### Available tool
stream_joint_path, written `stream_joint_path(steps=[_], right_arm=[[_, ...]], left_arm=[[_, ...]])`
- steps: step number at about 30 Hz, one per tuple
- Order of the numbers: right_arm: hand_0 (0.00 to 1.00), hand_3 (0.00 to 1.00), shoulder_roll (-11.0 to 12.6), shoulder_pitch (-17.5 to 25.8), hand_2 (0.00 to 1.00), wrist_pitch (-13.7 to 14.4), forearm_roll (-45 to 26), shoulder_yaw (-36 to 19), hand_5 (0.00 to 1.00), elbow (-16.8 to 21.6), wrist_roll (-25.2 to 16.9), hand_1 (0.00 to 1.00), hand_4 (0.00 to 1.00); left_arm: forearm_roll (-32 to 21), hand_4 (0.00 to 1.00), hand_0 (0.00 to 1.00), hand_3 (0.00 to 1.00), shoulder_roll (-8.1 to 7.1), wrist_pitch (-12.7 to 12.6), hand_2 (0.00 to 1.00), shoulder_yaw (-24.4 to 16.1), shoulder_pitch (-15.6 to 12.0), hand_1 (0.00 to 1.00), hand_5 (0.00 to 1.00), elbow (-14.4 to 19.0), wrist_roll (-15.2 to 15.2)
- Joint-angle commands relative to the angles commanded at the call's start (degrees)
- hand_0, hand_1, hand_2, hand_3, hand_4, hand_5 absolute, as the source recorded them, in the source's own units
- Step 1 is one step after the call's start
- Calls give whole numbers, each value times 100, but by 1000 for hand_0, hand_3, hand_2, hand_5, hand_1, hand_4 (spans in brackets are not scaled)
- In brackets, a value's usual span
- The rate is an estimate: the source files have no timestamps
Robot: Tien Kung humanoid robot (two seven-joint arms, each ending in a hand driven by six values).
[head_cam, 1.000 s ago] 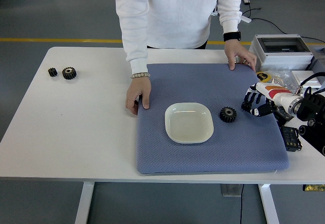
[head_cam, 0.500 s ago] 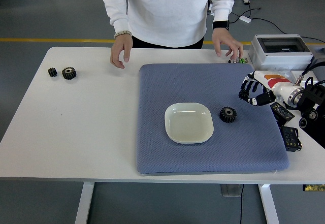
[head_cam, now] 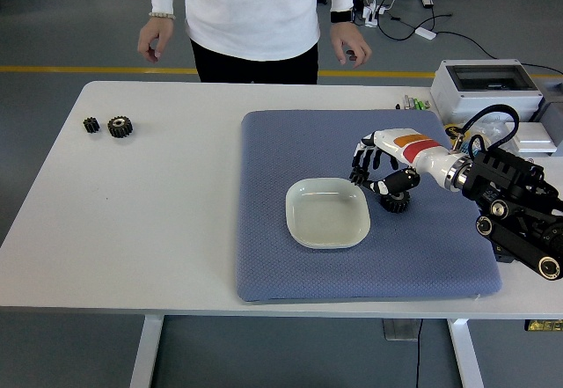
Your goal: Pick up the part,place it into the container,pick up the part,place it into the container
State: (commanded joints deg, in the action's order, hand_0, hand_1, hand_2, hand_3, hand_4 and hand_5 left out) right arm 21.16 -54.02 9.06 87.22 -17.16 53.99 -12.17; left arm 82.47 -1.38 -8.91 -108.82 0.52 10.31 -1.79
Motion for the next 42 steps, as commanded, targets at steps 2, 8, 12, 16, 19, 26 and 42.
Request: stream_joint_path(steps=[2,8,12,16,19,26,42], right_arm=[[290,496,-73,-24,497,0,-23,155,124,43,12,445,738],[290,497,-139,-165,505,-22,-54,547,143,145,100,454,736],[290,497,-197,-248,505,-73,-65,746,143,175,175,454,736],[295,494,-258,-293,514,-132,-72,905,162,147,235,463,725],[295,494,-283,-296,514,-164,-86,947,162,132,254,463,725],[435,525,-337,-328,632,-318,-76,935,291,83,239,558,857],[516,588,-329,-343,723,-343,-6,772,288,38,290,611,884]], left_arm=[[-5,758,739,618,0,-4,751,8,7,715,705,0,-8],[-46,757,739,618,-20,0,751,48,29,714,705,0,4],[-45,757,739,618,-30,-2,751,39,32,714,705,0,7],[-51,756,739,617,-36,-3,751,38,34,711,704,0,10],[-75,756,739,617,-36,1,751,56,41,711,704,0,17],[-73,756,738,619,-36,2,752,59,29,711,703,0,8],[-61,756,736,618,-41,1,751,47,35,709,704,0,2]])
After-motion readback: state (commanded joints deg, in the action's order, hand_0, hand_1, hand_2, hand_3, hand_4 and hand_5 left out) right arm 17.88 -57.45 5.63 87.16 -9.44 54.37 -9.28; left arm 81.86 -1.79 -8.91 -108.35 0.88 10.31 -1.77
